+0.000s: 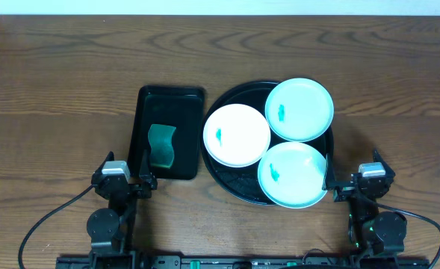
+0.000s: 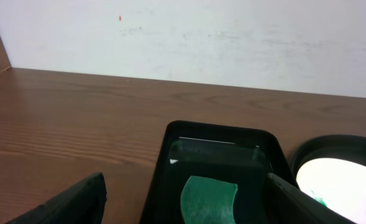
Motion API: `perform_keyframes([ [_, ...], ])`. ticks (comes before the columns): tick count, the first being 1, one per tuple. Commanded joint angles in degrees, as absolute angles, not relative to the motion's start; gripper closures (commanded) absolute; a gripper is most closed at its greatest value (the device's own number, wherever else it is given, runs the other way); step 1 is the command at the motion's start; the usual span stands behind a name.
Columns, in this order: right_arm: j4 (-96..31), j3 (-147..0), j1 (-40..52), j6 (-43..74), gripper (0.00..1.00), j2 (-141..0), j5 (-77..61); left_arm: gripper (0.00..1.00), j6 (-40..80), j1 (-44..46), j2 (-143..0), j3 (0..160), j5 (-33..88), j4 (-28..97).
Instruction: Clean dirty plates on tray and stack at the side
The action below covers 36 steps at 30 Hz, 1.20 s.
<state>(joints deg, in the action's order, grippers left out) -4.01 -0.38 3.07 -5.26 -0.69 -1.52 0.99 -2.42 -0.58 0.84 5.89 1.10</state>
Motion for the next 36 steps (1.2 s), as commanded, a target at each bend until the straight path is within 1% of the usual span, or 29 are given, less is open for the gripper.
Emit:
perform_keyframes([
  [1, -4.2, -0.3, 3.0, -5.9, 0.01, -0.3, -1.5, 0.20, -0.2, -2.1, -0.2, 0.2, 8.2, 3.4],
  [25, -4.3, -0.3, 3.0, -5.8, 0.01, -0.3, -1.6, 0.20, -0.2, -2.1, -0.2, 0.2, 8.4, 3.4],
  [30, -4.3, -0.3, 3.0, -2.4, 0.01, -0.3, -1.6, 0.20, -0.2, -2.1, -0.2, 0.2, 8.4, 3.4],
  [36, -4.3, -0.3, 3.0, -2.4, 0.01, -0.3, -1.6, 0.20, -0.2, -2.1, -0.2, 0.2, 8.4, 3.4],
])
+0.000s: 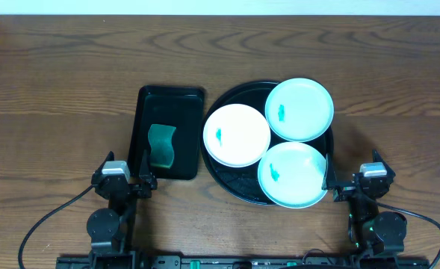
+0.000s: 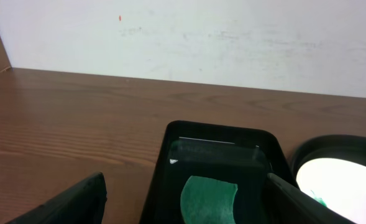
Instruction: Clean dirty plates on tray and stack at the side
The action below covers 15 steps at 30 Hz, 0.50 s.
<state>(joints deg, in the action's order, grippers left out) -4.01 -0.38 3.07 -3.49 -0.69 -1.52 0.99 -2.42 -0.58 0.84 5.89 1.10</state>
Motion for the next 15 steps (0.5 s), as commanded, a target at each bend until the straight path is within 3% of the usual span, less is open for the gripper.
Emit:
perform_keyframes([
  [1, -4.3, -0.3, 3.0, -2.4, 0.01, -0.3, -1.6, 0.20, -0.2, -2.1, -0.2, 0.2, 8.4, 3.4],
  [15, -4.2, -0.6, 3.0, -2.3, 0.01, -0.3, -2.0, 0.20, 1.1, -2.1, -0.2, 3.9, 11.2, 3.0],
])
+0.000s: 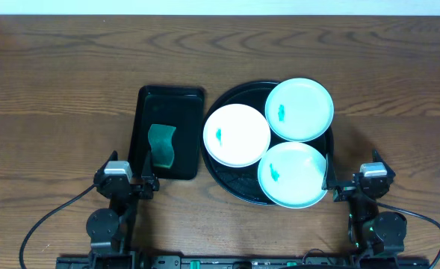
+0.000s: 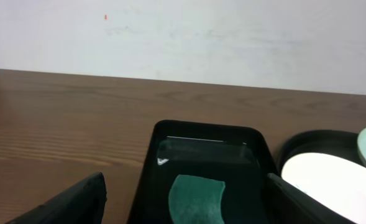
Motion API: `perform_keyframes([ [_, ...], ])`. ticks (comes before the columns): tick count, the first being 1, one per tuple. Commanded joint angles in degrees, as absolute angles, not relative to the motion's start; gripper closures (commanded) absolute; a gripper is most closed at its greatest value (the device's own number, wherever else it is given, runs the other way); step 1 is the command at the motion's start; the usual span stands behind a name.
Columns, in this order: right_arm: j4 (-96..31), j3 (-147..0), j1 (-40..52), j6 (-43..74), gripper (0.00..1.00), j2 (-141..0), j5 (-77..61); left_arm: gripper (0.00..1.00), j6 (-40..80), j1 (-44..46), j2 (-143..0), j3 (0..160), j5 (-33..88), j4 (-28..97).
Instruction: Clean dirty plates on tray and stack at the side
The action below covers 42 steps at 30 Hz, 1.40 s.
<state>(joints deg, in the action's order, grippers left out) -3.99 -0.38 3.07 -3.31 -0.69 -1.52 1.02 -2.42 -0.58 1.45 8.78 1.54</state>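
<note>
A round black tray holds three plates, each with a teal smear: a white plate at the left, a mint plate at the back and another mint plate at the front. A green sponge lies in a black rectangular tray; the sponge also shows in the left wrist view. My left gripper stands open near the rectangular tray's front edge, with nothing between its fingers. My right gripper rests at the front right beside the round tray; its jaws are too small to read.
The wooden table stretches to the left, the right and the back of the two trays. A white wall rises behind the table's far edge.
My left gripper has shifted slightly to the right; in its wrist view the rectangular tray and sponge sit further left and more of the white plate shows. The plates have not moved.
At both earlier moments both grippers rested at the table's front, the left one open, the three smeared plates on the round tray and the sponge in its tray. Only the left gripper has since turned a little to the right.
</note>
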Motion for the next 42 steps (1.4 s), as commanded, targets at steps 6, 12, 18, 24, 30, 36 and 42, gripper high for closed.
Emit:
perform_keyframes([
  [6, -6.2, -4.8, 3.0, -1.6, 0.01, -0.4, -2.0, 0.20, 5.4, -2.1, -0.4, 10.4, 11.2, 3.6],
  [12, -7.2, -10.3, 3.0, 3.7, 0.01, -3.1, -2.1, 0.20, 6.8, -2.1, -4.8, 21.8, 11.2, 13.7],
  [18, -13.3, -21.2, 3.0, 3.9, 0.01, -12.0, -5.1, 0.20, 6.7, -2.1, -16.9, 37.9, 14.0, 22.9],
  [24, -24.3, -34.5, 3.0, 3.8, 0.01, -22.5, -6.7, 0.20, 6.7, -2.1, -30.4, 53.6, 14.6, 34.7],
  [30, -35.9, -48.4, 3.0, 3.8, 0.01, -32.7, -10.6, 0.20, 6.7, -2.1, -42.7, 69.0, 16.4, 48.7],
  [36, -50.3, -63.9, 3.0, 3.8, 0.01, -44.4, -11.1, 0.20, 6.7, -2.1, -53.0, 80.7, 20.4, 58.8],
  [42, -65.4, -75.8, 3.0, 3.8, 0.01, -55.0, -11.5, 0.20, 6.7, -2.1, -62.1, 85.9, 21.4, 69.5],
])
